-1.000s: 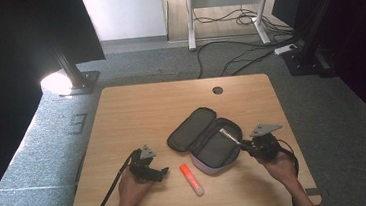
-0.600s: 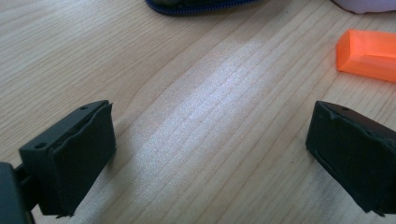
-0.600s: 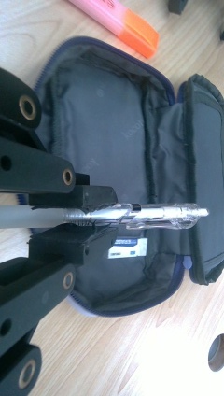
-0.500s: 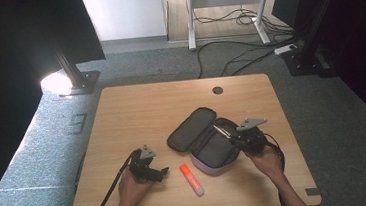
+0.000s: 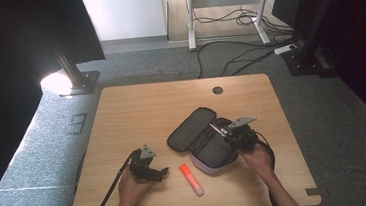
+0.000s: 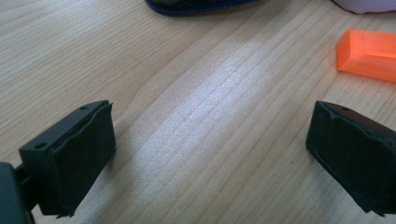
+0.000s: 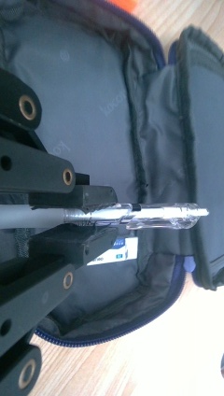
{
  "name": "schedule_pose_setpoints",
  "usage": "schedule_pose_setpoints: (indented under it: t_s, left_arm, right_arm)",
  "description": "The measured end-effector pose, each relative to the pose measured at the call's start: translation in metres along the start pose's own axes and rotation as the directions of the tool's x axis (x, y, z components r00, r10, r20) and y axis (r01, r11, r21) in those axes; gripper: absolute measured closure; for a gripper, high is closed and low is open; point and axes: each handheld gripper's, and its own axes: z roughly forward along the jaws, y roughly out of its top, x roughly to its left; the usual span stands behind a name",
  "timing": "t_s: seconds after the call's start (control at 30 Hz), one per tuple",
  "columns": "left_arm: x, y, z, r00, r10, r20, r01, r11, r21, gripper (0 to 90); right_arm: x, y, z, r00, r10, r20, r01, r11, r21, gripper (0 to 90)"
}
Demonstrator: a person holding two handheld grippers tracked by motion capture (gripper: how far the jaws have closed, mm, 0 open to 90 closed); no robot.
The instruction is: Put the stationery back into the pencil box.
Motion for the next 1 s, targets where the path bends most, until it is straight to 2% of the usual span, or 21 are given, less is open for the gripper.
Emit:
schedule_pose_setpoints:
  t_s: [0.43,0.6,0.73,1.0]
  left_arm:
    - [0.0,0.0,0.0,1.0,0.0,0.0,0.0,1.0,0.0,1.1]
    - [0.0,0.0,0.0,1.0,0.0,0.0,0.0,1.0,0.0,1.1]
    - [0.0,0.0,0.0,1.0,0.0,0.0,0.0,1.0,0.0,1.1]
    - [0.0,0.0,0.0,1.0,0.0,0.0,0.0,1.0,0.0,1.1]
  right_arm:
    - [0.002,0.0,0.017,0.9996,0.016,0.024,-0.017,0.999,0.033,78.2]
    - [0.005,0.0,0.02,0.9998,0.013,0.011,-0.014,0.999,0.043,77.6]
    - [0.006,0.0,0.021,0.9998,0.014,-0.017,-0.013,0.999,0.045,76.4]
    - [0.011,0.001,0.023,0.9991,0.006,-0.042,-0.004,0.999,0.045,71.2]
